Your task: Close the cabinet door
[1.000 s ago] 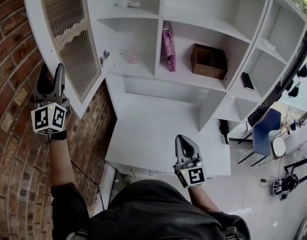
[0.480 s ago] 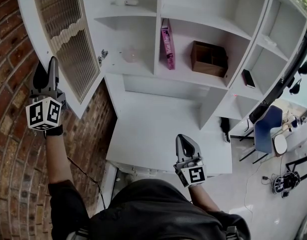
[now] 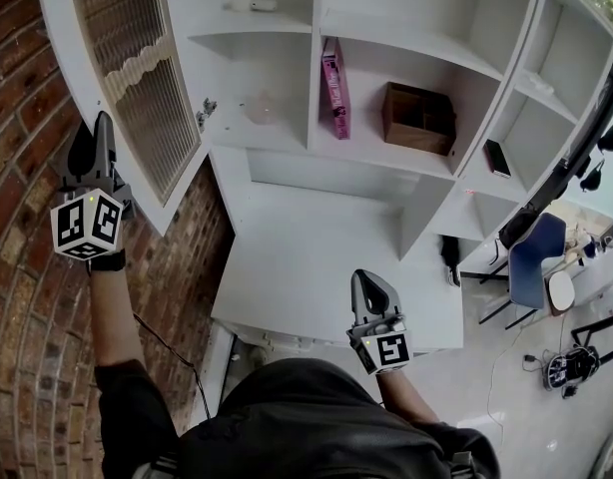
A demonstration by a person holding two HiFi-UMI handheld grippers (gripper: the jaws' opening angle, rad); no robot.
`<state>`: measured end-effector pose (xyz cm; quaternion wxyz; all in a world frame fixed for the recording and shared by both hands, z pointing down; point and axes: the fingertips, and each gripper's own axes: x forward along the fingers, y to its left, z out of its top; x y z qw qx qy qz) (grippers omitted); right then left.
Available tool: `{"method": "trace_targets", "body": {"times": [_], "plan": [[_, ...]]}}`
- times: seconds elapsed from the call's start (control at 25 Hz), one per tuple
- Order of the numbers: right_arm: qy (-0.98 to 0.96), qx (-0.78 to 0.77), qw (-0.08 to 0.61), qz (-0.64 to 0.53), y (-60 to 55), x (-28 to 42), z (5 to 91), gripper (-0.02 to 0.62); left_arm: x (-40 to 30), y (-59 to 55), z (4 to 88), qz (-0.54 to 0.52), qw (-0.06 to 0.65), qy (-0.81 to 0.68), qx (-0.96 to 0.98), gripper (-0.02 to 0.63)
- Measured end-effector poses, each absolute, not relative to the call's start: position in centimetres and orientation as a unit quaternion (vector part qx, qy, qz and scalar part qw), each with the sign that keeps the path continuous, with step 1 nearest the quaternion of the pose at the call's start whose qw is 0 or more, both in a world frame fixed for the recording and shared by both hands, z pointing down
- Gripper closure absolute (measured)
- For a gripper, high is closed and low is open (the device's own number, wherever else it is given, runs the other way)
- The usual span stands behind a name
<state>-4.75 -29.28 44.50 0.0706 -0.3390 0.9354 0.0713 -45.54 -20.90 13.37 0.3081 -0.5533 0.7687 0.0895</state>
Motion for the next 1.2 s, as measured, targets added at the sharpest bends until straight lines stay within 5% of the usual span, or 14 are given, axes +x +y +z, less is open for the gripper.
{"method": "trace_targets", "body": {"times": [1.2], "plan": [[0.925, -0.366, 0.071, 0.078, -29.7, 0.4, 44.6, 0.595, -34.4, -26.0, 13.5, 0.109, 0.325, 0.758, -0.555, 0.492]]}}
